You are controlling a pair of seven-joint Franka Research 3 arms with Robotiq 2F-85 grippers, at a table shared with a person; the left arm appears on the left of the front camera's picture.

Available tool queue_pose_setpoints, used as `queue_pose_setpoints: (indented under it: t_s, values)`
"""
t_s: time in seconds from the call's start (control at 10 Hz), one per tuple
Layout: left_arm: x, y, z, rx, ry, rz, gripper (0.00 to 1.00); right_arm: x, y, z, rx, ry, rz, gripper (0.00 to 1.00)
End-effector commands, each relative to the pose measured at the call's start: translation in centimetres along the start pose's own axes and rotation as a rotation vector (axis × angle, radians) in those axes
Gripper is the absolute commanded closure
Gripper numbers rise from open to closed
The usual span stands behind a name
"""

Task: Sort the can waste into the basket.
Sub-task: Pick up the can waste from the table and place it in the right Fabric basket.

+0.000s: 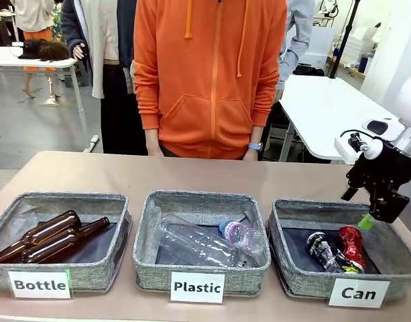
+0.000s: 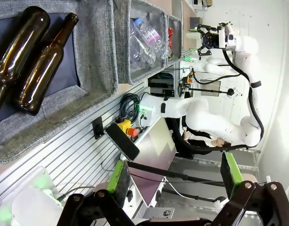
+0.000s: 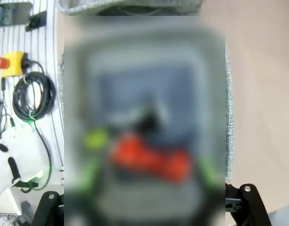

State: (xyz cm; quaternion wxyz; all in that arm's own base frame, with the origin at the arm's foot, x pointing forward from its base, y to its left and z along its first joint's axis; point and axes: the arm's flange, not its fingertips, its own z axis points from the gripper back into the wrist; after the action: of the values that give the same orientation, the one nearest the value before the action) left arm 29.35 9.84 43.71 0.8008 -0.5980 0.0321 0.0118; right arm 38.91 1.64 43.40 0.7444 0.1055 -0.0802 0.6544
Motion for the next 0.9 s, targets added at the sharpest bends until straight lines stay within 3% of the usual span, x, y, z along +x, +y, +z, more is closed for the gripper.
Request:
queue_pose_setpoints:
  t_s: [0.0, 0.1, 0.2, 0.3, 0.4, 0.5, 0.6, 0.8]
  values:
    - [-0.2, -0.1, 0.2, 0.01, -0.001, 0.0, 0.0, 0.5, -1.0, 0.4, 0.043, -0.071, -0.043, 0.0]
    - [-0.2, -0.1, 0.2, 0.01, -0.001, 0.0, 0.0, 1.1, -1.3, 0.7, 0.002, -0.213, -0.217, 0.0]
    - [-0.2, -0.1, 0.2, 0.01, -0.001, 0.0, 0.0, 2.0, -2.1, 1.2, -0.077, -0.504, -0.393, 0.0]
    - [-0.2, -0.1, 0.2, 0.01, -0.001, 0.0, 0.0, 2.1, -1.9, 2.1, 0.021, -0.671, -0.577, 0.0]
    - [-0.2, -0.1, 0.2, 0.01, -0.001, 0.0, 0.0, 1.6, -1.8, 3.3, 0.239, -0.834, -0.726, 0.0]
    - [-0.2, -0.1, 0.2, 0.01, -0.001, 0.0, 0.0, 0.7, -2.1, 4.0, 0.327, -0.921, -0.856, 0.0]
    - [-0.2, -0.1, 0.2, 0.01, -0.001, 0.0, 0.0, -0.6, -3.0, 4.1, 0.337, -1.003, -1.032, 0.0]
    - [-0.2, -0.1, 0.2, 0.01, -0.001, 0.0, 0.0, -3.8, -4.9, 4.5, 0.447, -1.241, -1.163, 0.0]
